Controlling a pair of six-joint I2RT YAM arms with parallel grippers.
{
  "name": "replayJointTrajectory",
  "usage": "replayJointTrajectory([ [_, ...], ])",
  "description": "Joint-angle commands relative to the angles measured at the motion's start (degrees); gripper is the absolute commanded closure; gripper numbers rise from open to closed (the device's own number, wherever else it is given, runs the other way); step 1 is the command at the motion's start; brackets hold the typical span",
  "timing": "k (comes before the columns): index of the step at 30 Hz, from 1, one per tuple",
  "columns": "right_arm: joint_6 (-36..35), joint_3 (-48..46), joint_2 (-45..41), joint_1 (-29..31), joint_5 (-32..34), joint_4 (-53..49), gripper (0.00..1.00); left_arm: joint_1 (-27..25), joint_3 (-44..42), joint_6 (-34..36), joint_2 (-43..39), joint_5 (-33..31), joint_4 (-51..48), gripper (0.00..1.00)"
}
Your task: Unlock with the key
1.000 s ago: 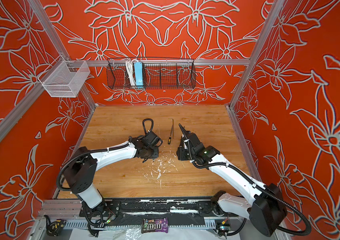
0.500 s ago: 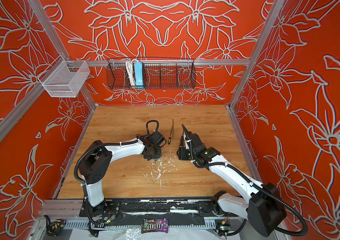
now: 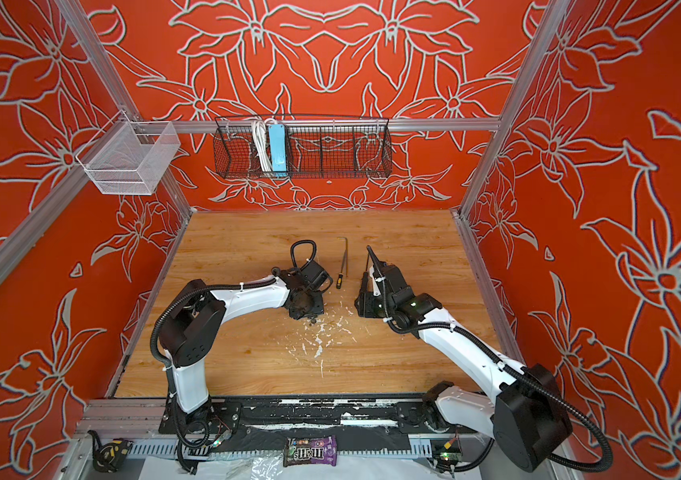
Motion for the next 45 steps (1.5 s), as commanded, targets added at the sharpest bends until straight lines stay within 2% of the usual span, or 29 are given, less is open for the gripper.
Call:
replayJointTrajectory([
  [1,0.4,1.1,0.6,-0.5,-0.7,1.1,0.43,0.4,-0.8,-1.1,-0.6,0.4,-1.4,0.39],
  [6,0.1,1.9,-0.1,-1.5,0.2,0.4,0.43,1.0,-1.5,-1.5,-5.7,0.3,-1.6,0.30],
  [9,-0.1,2.3,-1.3,-2.9,2.1,-0.2,0.40,2.2,-3.0,-1.2,-11.2,-1.3,-1.3,0.20],
  [11,-0.1,2.6,-2.4,-4.4,3.8,-0.5,0.36,3.5,-4.6,-0.8,-15.6,-3.3,-1.0,0.09],
  [13,-0.1,3.1,-3.9,-6.1,9.4,-2.0,0.22,6.2,-6.5,0.3,-20.5,-5.9,-1.0,0.00],
  [16,-0.6,1.5,-6.9,-8.3,20.6,-1.1,0.03,11.9,-9.5,2.8,-28.2,-10.2,-1.0,0.02],
  [18,-1.2,-0.1,-8.6,-10.2,26.9,0.4,0.03,16.3,-11.8,4.8,-33.2,-14.8,-1.6,0.02],
  [22,-3.0,-3.8,-8.2,-14.5,41.0,4.5,0.03,25.2,-21.8,9.4,-43.6,-30.9,2.1,0.02],
  [24,-4.8,-6.5,-6.9,-17.5,44.2,9.4,0.03,30.9,-28.7,14.0,-47.5,-31.8,8.8,0.02],
  [28,-8.6,-12.6,-2.5,-22.9,45.7,22.7,0.02,37.9,-40.7,23.2,-49.9,-33.3,23.9,0.02],
  [33,-17.5,-19.3,3.5,-25.3,41.3,41.4,0.03,38.7,-49.4,34.9,-47.5,-28.5,42.3,0.02],
  [34,-18.8,-20.6,4.9,-25.8,40.1,45.8,0.03,38.7,-50.6,36.4,-46.7,-27.2,45.6,0.02],
  [36,-19.7,-19.7,5.6,-26.7,36.0,45.8,0.03,38.7,-51.5,39.1,-45.8,-23.1,50.2,0.02],
  [39,-22.8,-22.1,8.4,-27.8,31.0,55.7,0.02,38.8,-51.8,40.0,-44.3,-17.7,54.7,0.02],
  [42,-23.0,-21.7,9.0,-28.6,27.6,55.0,0.03,38.8,-51.8,41.9,-40.5,-15.4,58.7,0.02],
  [45,-27.2,-27.3,8.7,-28.6,19.4,65.7,0.03,38.9,-53.0,43.4,-36.7,-11.9,63.6,0.02],
])
